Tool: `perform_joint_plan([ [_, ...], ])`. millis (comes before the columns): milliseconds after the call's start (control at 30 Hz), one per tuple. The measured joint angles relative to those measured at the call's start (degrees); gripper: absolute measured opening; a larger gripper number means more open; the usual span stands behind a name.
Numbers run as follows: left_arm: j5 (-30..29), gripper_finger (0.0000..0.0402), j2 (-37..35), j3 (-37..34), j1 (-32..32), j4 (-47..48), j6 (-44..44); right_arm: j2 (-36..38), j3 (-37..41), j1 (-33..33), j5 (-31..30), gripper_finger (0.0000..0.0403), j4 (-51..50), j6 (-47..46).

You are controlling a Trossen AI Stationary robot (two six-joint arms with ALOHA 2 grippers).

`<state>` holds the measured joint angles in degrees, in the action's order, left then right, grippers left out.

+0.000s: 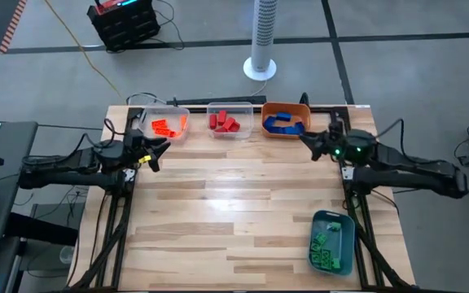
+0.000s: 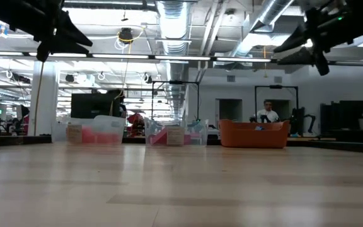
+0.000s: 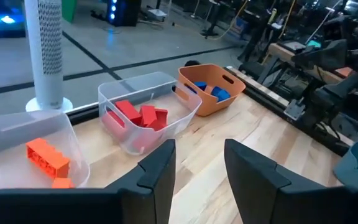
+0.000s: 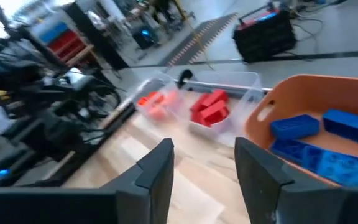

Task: Sort blocks
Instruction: Return to Home Position

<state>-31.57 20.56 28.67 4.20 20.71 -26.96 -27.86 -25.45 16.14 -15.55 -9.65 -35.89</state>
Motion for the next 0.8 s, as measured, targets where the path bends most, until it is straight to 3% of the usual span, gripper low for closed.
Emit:
perform_joint_plan([
  [267, 2.4, 0.0125, 0.6, 0.0, 0.0, -0.8, 2.4, 10.0, 2.9, -7.9, -2.8, 0.014, 2.4, -0.7],
  [467, 0.9, 0.0125, 1.6, 0.0, 0.0, -0.8, -2.5, 18.8, 5.9, -11.3, -3.4, 0.012, 3.0, -0.3],
  [633, 0.7, 0.0125, 1.6, 0.0, 0.0, -0.7, -0.5, 27.6, 10.3, -13.3, -6.3, 0.0106, 2.9, -0.3],
  [800, 0.9, 0.0125, 1.6, 0.0, -0.1, 2.7, 4.5, 26.1, 12.5, -14.4, -6.8, 0.0092, 5.3, -1.2],
])
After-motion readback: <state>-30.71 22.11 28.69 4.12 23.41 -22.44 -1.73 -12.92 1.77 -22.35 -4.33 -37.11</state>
